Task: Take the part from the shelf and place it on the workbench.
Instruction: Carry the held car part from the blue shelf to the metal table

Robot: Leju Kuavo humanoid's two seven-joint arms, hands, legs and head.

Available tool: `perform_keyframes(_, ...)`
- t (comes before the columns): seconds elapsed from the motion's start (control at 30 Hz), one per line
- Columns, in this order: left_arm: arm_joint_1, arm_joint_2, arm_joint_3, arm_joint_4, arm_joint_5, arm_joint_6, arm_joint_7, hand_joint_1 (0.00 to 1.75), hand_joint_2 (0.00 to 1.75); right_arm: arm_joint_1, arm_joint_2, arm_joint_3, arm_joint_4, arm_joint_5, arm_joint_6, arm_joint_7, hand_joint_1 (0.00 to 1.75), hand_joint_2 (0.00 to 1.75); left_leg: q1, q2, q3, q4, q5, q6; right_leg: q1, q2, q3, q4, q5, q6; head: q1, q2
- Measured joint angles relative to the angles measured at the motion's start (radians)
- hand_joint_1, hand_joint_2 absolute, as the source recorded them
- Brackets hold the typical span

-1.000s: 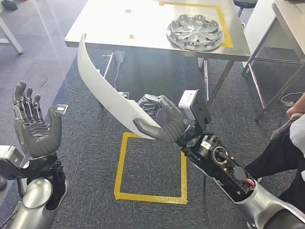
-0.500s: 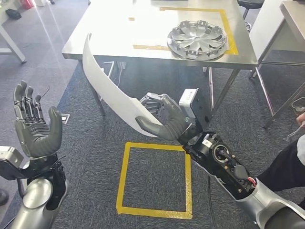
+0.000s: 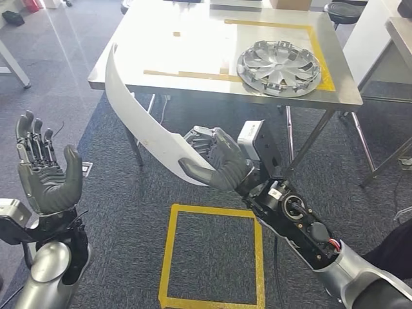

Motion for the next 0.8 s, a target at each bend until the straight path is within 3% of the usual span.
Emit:
perform_keyframes(0.03, 0.000, 0.000, 0.000, 0.001, -0.001, 0.000, 0.000, 0.00, 1.75, 0.001, 0.000, -0.002, 0.004, 0.001, 0.000, -0.001, 1.75, 1.75, -0.001, -0.001, 0.012, 0.000, -0.010, 0.001, 0.000, 0.000, -0.028, 0.025, -0.019, 0.001, 0.004, 0.000)
perform_keyframes(0.07, 0.000, 0.000, 0.000, 0.002, -0.001, -0.001, 0.001, 0.00, 1.75, 0.001, 0.000, -0.004, 0.008, 0.004, 0.000, -0.003, 1.75, 1.75, -0.001, -0.002, 0.026, 0.000, -0.021, 0.001, 0.000, 0.000, -0.041, 0.016, -0.020, 0.001, 0.008, 0.000)
perform_keyframes(0.1, 0.000, 0.000, 0.000, 0.003, -0.001, -0.003, 0.001, 0.00, 1.75, 0.000, 0.000, -0.008, 0.013, 0.009, 0.000, -0.005, 1.75, 1.75, -0.002, -0.004, 0.042, 0.000, -0.033, 0.000, 0.000, 0.000, -0.040, -0.024, 0.003, -0.002, 0.014, 0.000)
perform_keyframes(0.17, 0.000, -0.001, 0.000, 0.004, -0.002, -0.008, 0.003, 0.00, 1.75, -0.004, 0.000, -0.017, 0.024, 0.019, 0.000, -0.010, 1.75, 1.75, -0.005, -0.005, 0.073, 0.000, -0.057, -0.003, 0.003, 0.000, -0.018, -0.160, 0.119, -0.015, 0.023, 0.000)
perform_keyframes(0.23, 0.000, -0.002, 0.000, 0.007, -0.003, -0.012, 0.005, 0.00, 1.75, -0.010, 0.000, -0.025, 0.036, 0.028, 0.001, -0.013, 1.75, 1.75, -0.007, -0.007, 0.091, -0.001, -0.079, -0.011, 0.010, 0.001, 0.001, -0.257, 0.205, -0.027, 0.024, 0.000)
perform_keyframes(0.27, 0.000, -0.003, 0.000, 0.008, -0.003, -0.014, 0.005, 0.00, 1.75, -0.013, 0.000, -0.029, 0.041, 0.031, 0.001, -0.014, 1.75, 1.75, -0.008, -0.008, 0.097, 0.003, -0.084, -0.016, 0.013, 0.001, 0.008, -0.276, 0.217, -0.031, 0.022, 0.000)
perform_keyframes(0.37, -0.005, -0.006, 0.000, 0.010, -0.005, -0.018, 0.006, 0.00, 1.75, -0.032, -0.001, -0.040, 0.048, 0.036, 0.002, -0.016, 1.75, 1.75, -0.007, -0.007, 0.104, 0.034, -0.090, -0.031, 0.011, 0.001, 0.049, -0.290, 0.207, -0.046, 0.019, 0.000)
perform_keyframes(0.43, -0.009, -0.006, 0.000, 0.011, -0.006, -0.019, 0.006, 0.00, 1.75, -0.044, -0.001, -0.048, 0.054, 0.037, 0.002, -0.017, 1.75, 1.75, -0.004, -0.004, 0.051, 0.129, -0.104, -0.040, 0.007, 0.001, 0.071, -0.296, 0.197, -0.056, 0.012, 0.000)
perform_keyframes(0.5, -0.009, -0.006, 0.000, 0.014, -0.007, -0.020, 0.006, 0.00, 1.75, -0.048, -0.002, -0.052, 0.063, 0.041, 0.003, -0.018, 1.75, 1.75, -0.002, -0.004, -0.046, 0.256, -0.147, -0.048, 0.007, 0.002, 0.084, -0.297, 0.182, -0.060, 0.002, 0.000)
perform_keyframes(0.57, -0.008, -0.006, 0.000, 0.017, -0.006, -0.023, 0.006, 0.00, 1.75, -0.051, -0.002, -0.055, 0.075, 0.049, 0.005, -0.021, 1.75, 1.75, 0.001, -0.004, -0.113, 0.293, -0.176, -0.052, 0.006, 0.004, 0.103, -0.297, 0.163, -0.059, -0.007, 0.000)
perform_keyframes(0.6, -0.009, -0.006, 0.000, 0.019, -0.006, -0.026, 0.006, 0.00, 1.75, -0.056, -0.002, -0.057, 0.083, 0.053, 0.008, -0.023, 1.75, 1.75, 0.001, -0.003, -0.122, 0.262, -0.160, -0.051, 0.006, 0.005, 0.116, -0.297, 0.152, -0.057, -0.012, 0.000)
perform_keyframes(0.7, -0.018, -0.006, 0.000, 0.025, -0.002, -0.032, 0.003, 0.00, 1.75, -0.086, -0.002, -0.066, 0.113, 0.058, 0.018, -0.031, 1.75, 1.75, -0.001, -0.001, -0.089, 0.066, -0.005, -0.041, 0.008, 0.008, 0.152, -0.295, 0.117, -0.048, -0.028, 0.000)
perform_keyframes(0.73, -0.021, -0.006, 0.000, 0.028, 0.000, -0.034, 0.002, 0.00, 1.75, -0.100, -0.002, -0.069, 0.125, 0.058, 0.021, -0.034, 1.75, 1.75, -0.003, -0.001, -0.079, 0.021, 0.031, -0.036, 0.010, 0.009, 0.159, -0.295, 0.105, -0.043, -0.031, 0.000)
perform_keyframes(0.77, -0.023, -0.007, 0.000, 0.030, 0.002, -0.036, 0.001, 0.00, 1.75, -0.113, -0.002, -0.072, 0.137, 0.058, 0.024, -0.036, 1.75, 1.75, -0.004, -0.001, -0.073, -0.003, 0.048, -0.030, 0.011, 0.011, 0.165, -0.292, 0.098, -0.037, -0.033, 0.000)
perform_keyframes(0.8, -0.026, -0.007, 0.000, 0.031, 0.003, -0.038, -0.001, 0.00, 1.75, -0.125, -0.002, -0.075, 0.147, 0.057, 0.025, -0.039, 1.75, 1.75, -0.005, -0.002, -0.067, -0.008, 0.045, -0.023, 0.012, 0.013, 0.172, -0.289, 0.093, -0.032, -0.031, 0.000)
